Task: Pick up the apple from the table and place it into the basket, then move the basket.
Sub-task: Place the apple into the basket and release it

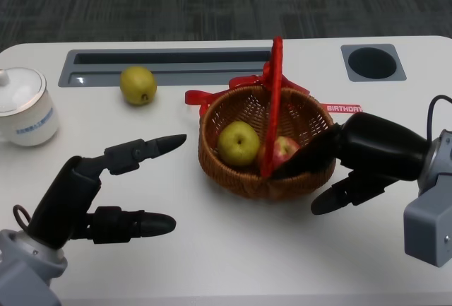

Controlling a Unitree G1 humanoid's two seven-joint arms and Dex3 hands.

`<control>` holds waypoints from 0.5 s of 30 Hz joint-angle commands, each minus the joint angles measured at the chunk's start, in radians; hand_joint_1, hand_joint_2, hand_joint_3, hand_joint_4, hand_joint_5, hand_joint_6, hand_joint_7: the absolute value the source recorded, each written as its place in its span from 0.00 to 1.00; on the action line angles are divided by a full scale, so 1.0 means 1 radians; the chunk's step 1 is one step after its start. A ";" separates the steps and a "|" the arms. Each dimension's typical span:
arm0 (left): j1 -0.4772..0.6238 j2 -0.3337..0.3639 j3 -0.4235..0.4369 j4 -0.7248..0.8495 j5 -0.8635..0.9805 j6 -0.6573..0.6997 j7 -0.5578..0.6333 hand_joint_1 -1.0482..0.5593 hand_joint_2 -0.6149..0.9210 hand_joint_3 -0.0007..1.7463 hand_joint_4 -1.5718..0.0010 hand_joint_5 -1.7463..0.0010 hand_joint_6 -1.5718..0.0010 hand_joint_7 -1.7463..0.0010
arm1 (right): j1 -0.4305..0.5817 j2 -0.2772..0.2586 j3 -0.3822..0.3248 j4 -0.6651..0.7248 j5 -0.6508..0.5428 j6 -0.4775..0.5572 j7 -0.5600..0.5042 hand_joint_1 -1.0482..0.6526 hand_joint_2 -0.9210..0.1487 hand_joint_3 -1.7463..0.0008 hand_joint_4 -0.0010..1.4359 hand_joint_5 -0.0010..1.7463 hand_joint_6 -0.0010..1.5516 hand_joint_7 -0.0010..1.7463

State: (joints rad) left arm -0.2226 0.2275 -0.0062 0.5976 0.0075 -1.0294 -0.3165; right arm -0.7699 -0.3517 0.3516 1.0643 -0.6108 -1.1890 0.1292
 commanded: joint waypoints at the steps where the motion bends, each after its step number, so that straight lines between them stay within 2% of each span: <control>1: 0.002 0.002 0.013 -0.010 0.010 -0.004 0.030 0.26 0.90 0.00 0.56 0.99 0.56 0.99 | -0.032 -0.003 0.040 0.032 -0.030 -0.001 -0.024 0.25 0.00 0.95 0.60 0.01 0.50 0.01; 6: 0.006 -0.004 0.013 -0.006 0.011 -0.011 0.044 0.26 0.90 0.00 0.55 0.99 0.56 0.99 | -0.055 0.000 0.090 0.083 -0.045 0.004 -0.017 0.24 0.00 0.95 0.60 0.01 0.49 0.00; 15: 0.034 -0.005 0.020 -0.034 0.012 -0.005 0.062 0.26 0.90 0.00 0.55 0.99 0.55 0.99 | -0.068 -0.018 0.130 0.129 -0.069 0.032 -0.106 0.24 0.00 0.96 0.60 0.01 0.49 0.00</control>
State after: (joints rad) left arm -0.2019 0.2092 0.0018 0.5782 0.0172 -1.0318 -0.2711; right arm -0.8270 -0.3463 0.4774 1.1774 -0.6676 -1.1740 0.0344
